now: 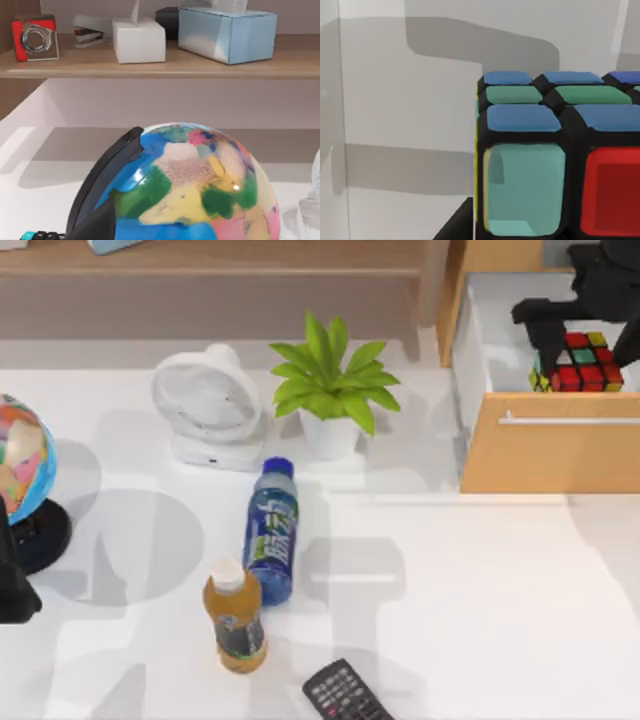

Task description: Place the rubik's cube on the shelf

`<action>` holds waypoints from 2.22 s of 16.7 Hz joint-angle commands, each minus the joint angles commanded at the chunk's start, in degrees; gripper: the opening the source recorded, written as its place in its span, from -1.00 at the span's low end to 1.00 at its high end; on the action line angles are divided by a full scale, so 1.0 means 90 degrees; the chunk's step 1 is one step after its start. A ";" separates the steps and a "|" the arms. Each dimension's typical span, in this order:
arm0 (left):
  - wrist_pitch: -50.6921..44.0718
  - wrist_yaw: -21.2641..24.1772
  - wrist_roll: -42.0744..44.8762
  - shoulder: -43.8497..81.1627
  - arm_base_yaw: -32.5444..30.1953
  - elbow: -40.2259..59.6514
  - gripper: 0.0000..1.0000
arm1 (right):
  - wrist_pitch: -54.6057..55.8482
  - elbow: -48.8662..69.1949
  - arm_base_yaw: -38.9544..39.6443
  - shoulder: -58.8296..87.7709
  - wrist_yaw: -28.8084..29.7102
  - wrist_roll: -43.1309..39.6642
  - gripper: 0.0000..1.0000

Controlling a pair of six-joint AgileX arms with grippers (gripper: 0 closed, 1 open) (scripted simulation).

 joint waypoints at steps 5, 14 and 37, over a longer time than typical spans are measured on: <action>0.0000 0.0000 0.0000 0.0000 0.0000 0.0000 1.00 | 0.0091 0.0146 0.0004 0.0109 0.0060 0.0134 -1.00; 0.0000 0.0000 0.0000 0.0000 0.0000 0.0000 1.00 | -0.0177 -0.0007 0.0289 -0.0719 0.0028 0.0234 -1.00; 0.0000 0.0000 0.0000 0.0000 0.0000 0.0000 1.00 | 1.1584 -0.3490 0.4258 -0.1363 0.3593 -0.0313 -1.00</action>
